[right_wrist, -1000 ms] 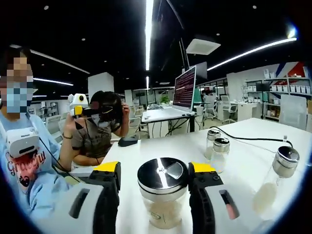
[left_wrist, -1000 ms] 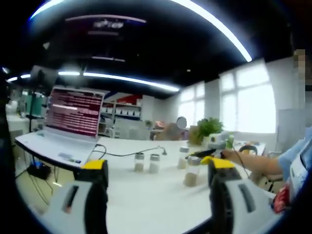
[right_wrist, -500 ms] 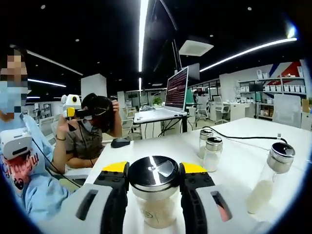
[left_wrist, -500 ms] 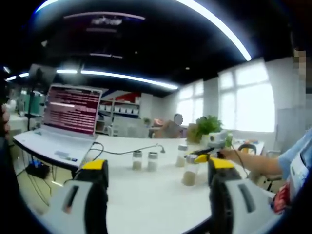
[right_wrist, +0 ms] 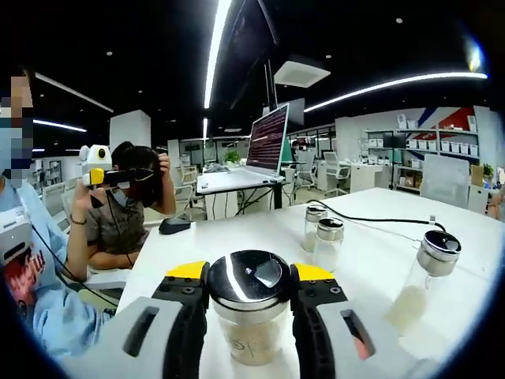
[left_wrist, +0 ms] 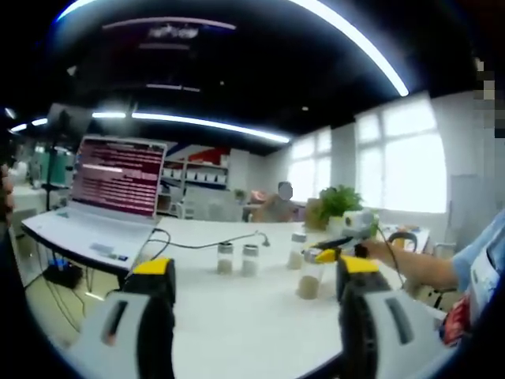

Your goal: Rotate the seasoning bottle until the label or dispensing opening points toward the visible target arrow and the bottle remains upright within the marked orientation range

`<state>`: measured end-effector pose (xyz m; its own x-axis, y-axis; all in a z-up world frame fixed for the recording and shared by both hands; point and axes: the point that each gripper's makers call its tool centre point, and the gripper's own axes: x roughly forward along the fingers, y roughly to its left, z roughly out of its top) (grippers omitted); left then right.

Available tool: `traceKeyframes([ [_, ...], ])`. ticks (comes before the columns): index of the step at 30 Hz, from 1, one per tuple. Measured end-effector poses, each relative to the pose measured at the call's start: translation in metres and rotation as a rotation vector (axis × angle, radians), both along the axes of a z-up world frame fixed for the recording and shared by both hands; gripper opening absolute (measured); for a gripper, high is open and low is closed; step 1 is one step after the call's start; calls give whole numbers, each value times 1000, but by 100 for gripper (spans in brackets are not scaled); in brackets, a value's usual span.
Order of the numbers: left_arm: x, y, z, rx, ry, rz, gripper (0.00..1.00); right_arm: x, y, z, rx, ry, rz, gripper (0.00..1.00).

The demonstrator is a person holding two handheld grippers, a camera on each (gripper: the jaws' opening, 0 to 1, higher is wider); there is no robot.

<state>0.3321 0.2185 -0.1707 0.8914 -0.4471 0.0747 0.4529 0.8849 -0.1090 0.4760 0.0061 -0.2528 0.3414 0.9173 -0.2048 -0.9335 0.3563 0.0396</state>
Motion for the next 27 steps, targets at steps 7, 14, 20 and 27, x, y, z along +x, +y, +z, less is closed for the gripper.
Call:
traceKeyframes([
  [7, 2, -2, -1, 2, 2, -2, 89, 0, -1, 1, 5, -36, -76, 40],
  [14, 2, -6, 0, 6, 2, -14, 89, 4, -4, 2, 16, -62, -189, 40],
  [20, 6, -8, -1, 0, 6, -15, 89, 11, -4, 3, 9, -67, -276, 40],
  [27, 11, -3, -5, -5, 18, -5, 89, 15, -6, 2, 8, -72, -336, 40],
])
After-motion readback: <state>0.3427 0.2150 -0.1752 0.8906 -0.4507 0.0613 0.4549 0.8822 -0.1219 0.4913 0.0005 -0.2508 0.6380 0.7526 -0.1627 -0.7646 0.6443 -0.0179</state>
